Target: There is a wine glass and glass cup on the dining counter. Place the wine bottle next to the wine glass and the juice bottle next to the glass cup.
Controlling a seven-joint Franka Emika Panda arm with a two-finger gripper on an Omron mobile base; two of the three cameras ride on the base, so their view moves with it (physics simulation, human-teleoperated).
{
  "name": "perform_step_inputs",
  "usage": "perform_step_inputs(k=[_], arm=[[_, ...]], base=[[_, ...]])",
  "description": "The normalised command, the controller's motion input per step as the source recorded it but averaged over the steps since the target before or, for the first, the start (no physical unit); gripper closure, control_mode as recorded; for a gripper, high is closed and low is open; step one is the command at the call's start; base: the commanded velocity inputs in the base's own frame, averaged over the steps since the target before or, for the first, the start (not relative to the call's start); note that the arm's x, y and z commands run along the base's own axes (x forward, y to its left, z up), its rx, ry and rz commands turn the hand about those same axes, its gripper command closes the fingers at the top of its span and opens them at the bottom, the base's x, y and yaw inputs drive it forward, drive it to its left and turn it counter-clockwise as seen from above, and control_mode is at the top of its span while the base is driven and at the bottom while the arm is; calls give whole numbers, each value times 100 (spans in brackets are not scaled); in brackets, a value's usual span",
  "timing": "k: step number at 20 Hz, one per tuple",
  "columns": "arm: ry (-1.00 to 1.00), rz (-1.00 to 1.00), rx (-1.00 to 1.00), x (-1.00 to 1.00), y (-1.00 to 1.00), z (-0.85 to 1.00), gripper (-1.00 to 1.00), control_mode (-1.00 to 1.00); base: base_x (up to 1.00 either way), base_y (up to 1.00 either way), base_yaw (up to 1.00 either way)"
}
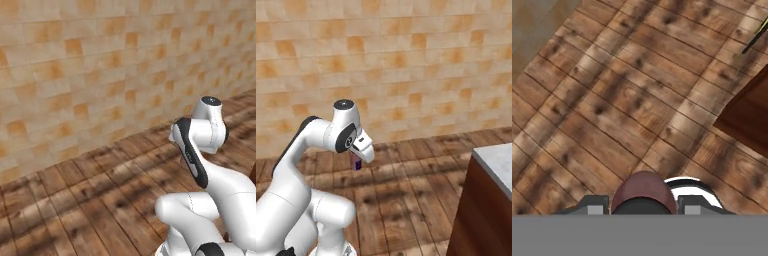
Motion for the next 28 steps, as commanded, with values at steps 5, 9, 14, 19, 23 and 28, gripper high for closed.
perform_step_inputs(k=[5, 9, 14, 19, 23, 28], arm=[[0, 0, 0, 0, 0, 0, 100, 100], [0, 0, 0, 0, 0, 0, 100, 100], [0, 0, 0, 0, 0, 0, 100, 100], [0, 0, 0, 0, 0, 0, 100, 100], [0, 0, 0, 0, 0, 0, 100, 100], [0, 0, 0, 0, 0, 0, 100, 100]], base=[[48, -7, -43], [57, 0, -40], [61, 0, -37], [59, 0, -41], [71, 0, -28], [81, 0, -15]])
